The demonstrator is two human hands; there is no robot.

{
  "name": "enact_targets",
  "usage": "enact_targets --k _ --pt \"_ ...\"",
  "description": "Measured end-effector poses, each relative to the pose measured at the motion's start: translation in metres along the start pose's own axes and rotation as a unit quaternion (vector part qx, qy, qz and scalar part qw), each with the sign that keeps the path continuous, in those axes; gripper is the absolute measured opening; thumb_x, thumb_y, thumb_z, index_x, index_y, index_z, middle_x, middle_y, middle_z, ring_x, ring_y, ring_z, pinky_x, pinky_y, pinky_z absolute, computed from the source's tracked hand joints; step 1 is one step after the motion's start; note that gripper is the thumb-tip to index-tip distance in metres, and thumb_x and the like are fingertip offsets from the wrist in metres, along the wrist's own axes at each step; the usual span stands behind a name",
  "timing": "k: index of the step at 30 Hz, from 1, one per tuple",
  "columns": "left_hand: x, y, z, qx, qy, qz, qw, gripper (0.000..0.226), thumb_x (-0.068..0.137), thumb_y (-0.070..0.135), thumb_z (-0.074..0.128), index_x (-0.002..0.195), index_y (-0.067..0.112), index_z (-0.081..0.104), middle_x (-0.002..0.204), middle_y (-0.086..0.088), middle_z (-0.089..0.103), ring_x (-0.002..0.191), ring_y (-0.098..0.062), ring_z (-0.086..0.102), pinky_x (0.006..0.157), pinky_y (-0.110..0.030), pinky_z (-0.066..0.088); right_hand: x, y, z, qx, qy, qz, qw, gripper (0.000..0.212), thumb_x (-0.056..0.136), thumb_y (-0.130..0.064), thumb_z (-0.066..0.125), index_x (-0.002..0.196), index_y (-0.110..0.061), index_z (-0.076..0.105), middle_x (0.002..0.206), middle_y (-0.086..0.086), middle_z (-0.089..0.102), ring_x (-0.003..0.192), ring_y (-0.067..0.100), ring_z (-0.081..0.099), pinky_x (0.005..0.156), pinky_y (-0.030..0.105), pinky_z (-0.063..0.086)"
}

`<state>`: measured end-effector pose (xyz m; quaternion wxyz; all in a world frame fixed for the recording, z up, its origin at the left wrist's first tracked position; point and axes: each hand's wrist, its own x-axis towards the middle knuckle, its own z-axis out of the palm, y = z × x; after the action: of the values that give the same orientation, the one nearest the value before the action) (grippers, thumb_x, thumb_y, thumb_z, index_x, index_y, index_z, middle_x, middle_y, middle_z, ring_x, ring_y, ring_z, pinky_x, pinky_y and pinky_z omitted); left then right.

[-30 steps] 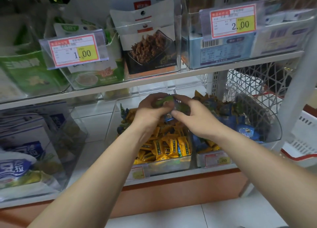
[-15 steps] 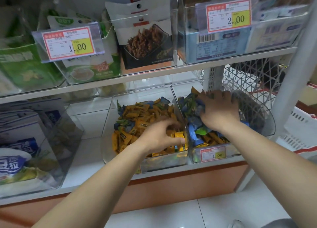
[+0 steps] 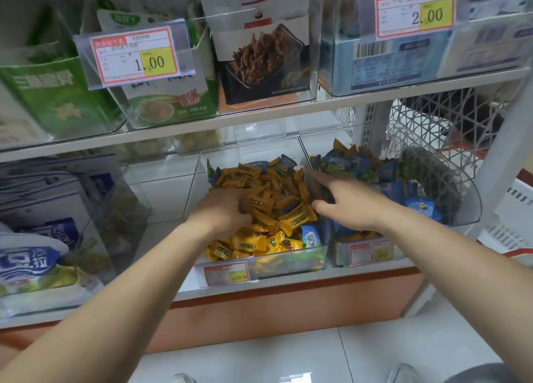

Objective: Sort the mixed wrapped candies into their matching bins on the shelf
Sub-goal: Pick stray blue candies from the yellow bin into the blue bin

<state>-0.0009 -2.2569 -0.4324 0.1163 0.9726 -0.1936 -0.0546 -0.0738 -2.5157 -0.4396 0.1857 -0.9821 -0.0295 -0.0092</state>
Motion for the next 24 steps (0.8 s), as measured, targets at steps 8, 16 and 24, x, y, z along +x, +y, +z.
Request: enact_targets --k 8,16,24 --pt "-0.005 0.070 0.026 -0.088 -0.022 0.222 0.971 0.010 0.088 0.028 0.068 0.095 0.028 0.075 0.092 0.013 0.073 0.085 0.000 0.064 0.078 -0.026 0.052 0.000 0.006 0.002 0.007 0.007 -0.013 1.000 0.072 0.092 -0.059 0.048 0.154 -0.048 0.013 0.152 -0.003 0.045 0.129 0.022 0.050 0.077 0.032 0.047" --pt "0.007 0.089 0.038 0.096 -0.001 0.207 0.974 0.039 0.079 0.053 0.073 0.109 0.028 0.071 0.090 0.005 0.067 0.085 -0.020 0.063 0.059 -0.030 0.050 -0.002 0.006 -0.001 0.026 0.008 -0.034 0.999 0.073 0.093 -0.056 0.051 0.156 -0.039 0.018 0.152 -0.004 0.046 0.135 0.022 0.046 0.101 0.039 0.047" --pt "0.005 0.068 0.028 0.100 -0.103 0.213 0.966 0.030 0.083 0.043 0.073 0.099 0.018 0.070 0.093 -0.003 0.065 0.087 -0.025 0.059 0.070 -0.040 0.052 -0.009 0.008 -0.003 0.045 -0.014 -0.035 0.998 0.068 0.098 -0.055 0.046 0.157 -0.036 0.020 0.157 -0.004 0.039 0.141 0.020 0.039 0.105 0.034 0.041"
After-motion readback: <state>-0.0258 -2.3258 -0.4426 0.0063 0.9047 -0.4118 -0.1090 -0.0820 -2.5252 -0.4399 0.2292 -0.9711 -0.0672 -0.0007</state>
